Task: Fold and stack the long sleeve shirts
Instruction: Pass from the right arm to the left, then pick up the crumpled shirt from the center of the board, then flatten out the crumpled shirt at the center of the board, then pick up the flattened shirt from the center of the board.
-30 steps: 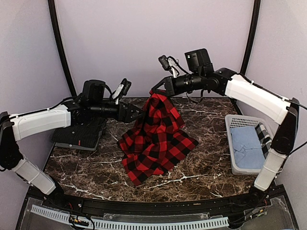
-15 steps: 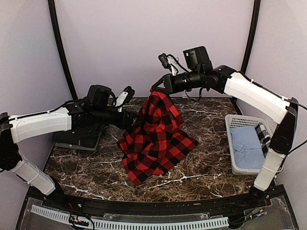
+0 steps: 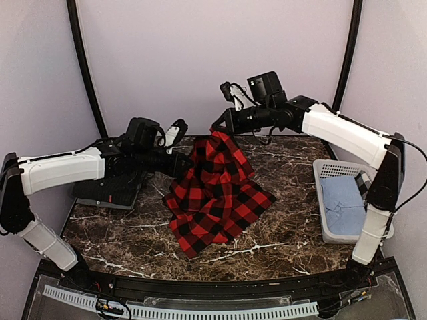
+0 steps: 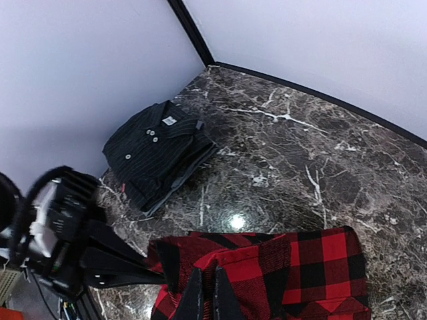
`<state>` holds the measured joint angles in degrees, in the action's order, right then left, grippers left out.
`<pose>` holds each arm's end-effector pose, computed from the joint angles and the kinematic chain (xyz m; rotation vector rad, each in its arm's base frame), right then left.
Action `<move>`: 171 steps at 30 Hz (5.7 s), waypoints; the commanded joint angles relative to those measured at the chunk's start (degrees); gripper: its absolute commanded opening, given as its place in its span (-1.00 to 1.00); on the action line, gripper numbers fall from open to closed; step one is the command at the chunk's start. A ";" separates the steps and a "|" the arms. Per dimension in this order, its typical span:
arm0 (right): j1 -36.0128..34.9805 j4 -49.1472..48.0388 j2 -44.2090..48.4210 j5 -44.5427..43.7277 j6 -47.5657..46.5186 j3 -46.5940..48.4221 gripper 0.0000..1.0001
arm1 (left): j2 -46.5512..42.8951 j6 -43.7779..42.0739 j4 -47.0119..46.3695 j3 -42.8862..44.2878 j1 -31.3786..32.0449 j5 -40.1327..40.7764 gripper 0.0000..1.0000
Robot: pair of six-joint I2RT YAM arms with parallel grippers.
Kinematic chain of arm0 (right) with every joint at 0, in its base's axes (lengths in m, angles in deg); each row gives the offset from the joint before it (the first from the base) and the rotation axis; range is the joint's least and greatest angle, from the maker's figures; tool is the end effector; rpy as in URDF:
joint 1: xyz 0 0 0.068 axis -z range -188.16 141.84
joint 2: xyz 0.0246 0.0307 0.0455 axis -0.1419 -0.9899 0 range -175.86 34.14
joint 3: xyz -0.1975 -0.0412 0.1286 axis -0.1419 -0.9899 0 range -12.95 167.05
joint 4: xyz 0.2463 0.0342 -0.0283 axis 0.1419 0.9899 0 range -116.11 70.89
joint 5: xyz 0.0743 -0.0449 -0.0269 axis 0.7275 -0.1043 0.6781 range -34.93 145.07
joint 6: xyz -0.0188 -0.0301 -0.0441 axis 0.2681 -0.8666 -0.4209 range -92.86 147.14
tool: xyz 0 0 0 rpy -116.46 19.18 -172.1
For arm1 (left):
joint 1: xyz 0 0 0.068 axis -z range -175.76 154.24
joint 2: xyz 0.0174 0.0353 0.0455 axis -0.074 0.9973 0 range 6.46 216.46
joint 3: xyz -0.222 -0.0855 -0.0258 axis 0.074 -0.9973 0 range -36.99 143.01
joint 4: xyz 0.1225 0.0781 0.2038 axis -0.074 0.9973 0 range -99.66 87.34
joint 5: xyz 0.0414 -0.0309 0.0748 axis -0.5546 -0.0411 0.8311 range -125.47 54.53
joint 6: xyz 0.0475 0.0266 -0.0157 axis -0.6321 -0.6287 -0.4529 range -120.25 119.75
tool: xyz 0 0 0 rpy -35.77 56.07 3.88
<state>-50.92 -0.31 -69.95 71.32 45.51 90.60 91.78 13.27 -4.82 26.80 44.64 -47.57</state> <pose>0.2933 0.2863 0.3439 -0.6374 2.0509 0.9383 0.2544 -0.2273 0.2621 0.6258 2.0215 -0.7934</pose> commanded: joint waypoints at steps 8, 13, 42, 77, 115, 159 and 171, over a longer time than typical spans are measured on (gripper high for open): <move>2.54 -6.69 0.95 -11.39 4.12 -8.84 0.40 | 5.33 6.96 13.25 16.59 -4.68 8.39 -1.00; 4.12 -9.95 8.94 -13.79 6.61 -21.11 0.62 | 7.77 8.89 15.66 18.91 -7.69 5.67 -1.00; -3.82 -48.41 -3.33 4.68 34.34 -51.15 0.29 | 11.14 10.06 15.97 17.43 -10.08 3.20 -1.00; -3.16 -1.16 10.47 -34.50 10.01 -25.04 -1.00 | 6.84 0.13 19.78 29.13 -10.68 15.53 -1.00; 13.02 -0.65 19.54 -38.74 -17.49 12.76 -1.00 | 4.30 -8.02 16.68 63.30 -17.68 9.30 -1.00; 0.46 -14.07 3.98 -12.71 3.96 -34.12 0.17 | -15.21 33.49 21.41 -20.65 -12.77 11.11 0.12; -1.95 -14.38 2.71 -13.37 3.95 -34.01 0.16 | -17.24 41.23 25.40 -29.15 -1.15 12.78 -0.02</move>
<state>-51.64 -12.75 -67.77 58.68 48.90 56.87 74.75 51.06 18.03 -0.19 40.91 -36.46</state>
